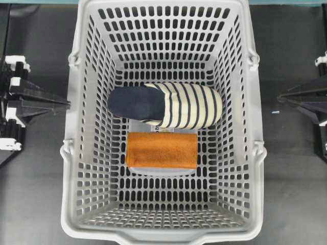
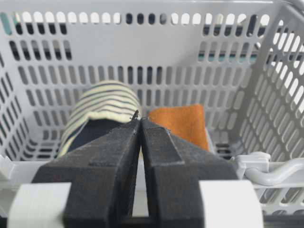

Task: Pick up the orange cloth from the shopping basket with the left arm.
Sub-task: 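Move the left gripper into the basket above the orange cloth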

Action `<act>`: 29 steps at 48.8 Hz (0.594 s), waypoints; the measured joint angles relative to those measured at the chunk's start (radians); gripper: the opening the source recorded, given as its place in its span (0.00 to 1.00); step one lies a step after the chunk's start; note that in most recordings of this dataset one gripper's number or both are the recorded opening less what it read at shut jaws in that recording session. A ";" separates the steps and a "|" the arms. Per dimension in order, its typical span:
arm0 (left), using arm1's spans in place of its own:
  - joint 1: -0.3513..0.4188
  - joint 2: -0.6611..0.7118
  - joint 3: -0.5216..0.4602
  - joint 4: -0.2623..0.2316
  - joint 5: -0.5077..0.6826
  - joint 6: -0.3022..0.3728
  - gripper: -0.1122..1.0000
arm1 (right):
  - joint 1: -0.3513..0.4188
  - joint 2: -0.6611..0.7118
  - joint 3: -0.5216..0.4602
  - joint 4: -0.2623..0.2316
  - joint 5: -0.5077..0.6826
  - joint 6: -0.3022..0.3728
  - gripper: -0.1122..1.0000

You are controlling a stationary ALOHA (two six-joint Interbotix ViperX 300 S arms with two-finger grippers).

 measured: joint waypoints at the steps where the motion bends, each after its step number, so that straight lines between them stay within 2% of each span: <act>1: -0.002 0.000 0.000 0.002 0.000 0.000 0.15 | 0.000 0.000 0.000 0.000 0.002 0.000 0.10; 4: 0.000 0.002 -0.020 0.018 0.031 -0.029 0.10 | 0.000 0.000 0.000 0.002 0.002 0.003 0.10; 9: 0.000 0.009 -0.094 0.035 0.138 -0.054 0.10 | 0.000 0.002 0.000 0.008 0.020 0.006 0.10; 23: -0.012 0.124 -0.330 0.038 0.472 -0.055 0.10 | -0.005 0.002 -0.018 0.011 0.104 0.035 0.11; 26: -0.020 0.169 -0.388 0.038 0.528 -0.055 0.10 | -0.006 0.003 -0.026 0.012 0.138 0.037 0.17; 29: -0.021 0.221 -0.440 0.038 0.581 -0.054 0.10 | -0.008 0.002 -0.031 0.012 0.176 0.038 0.31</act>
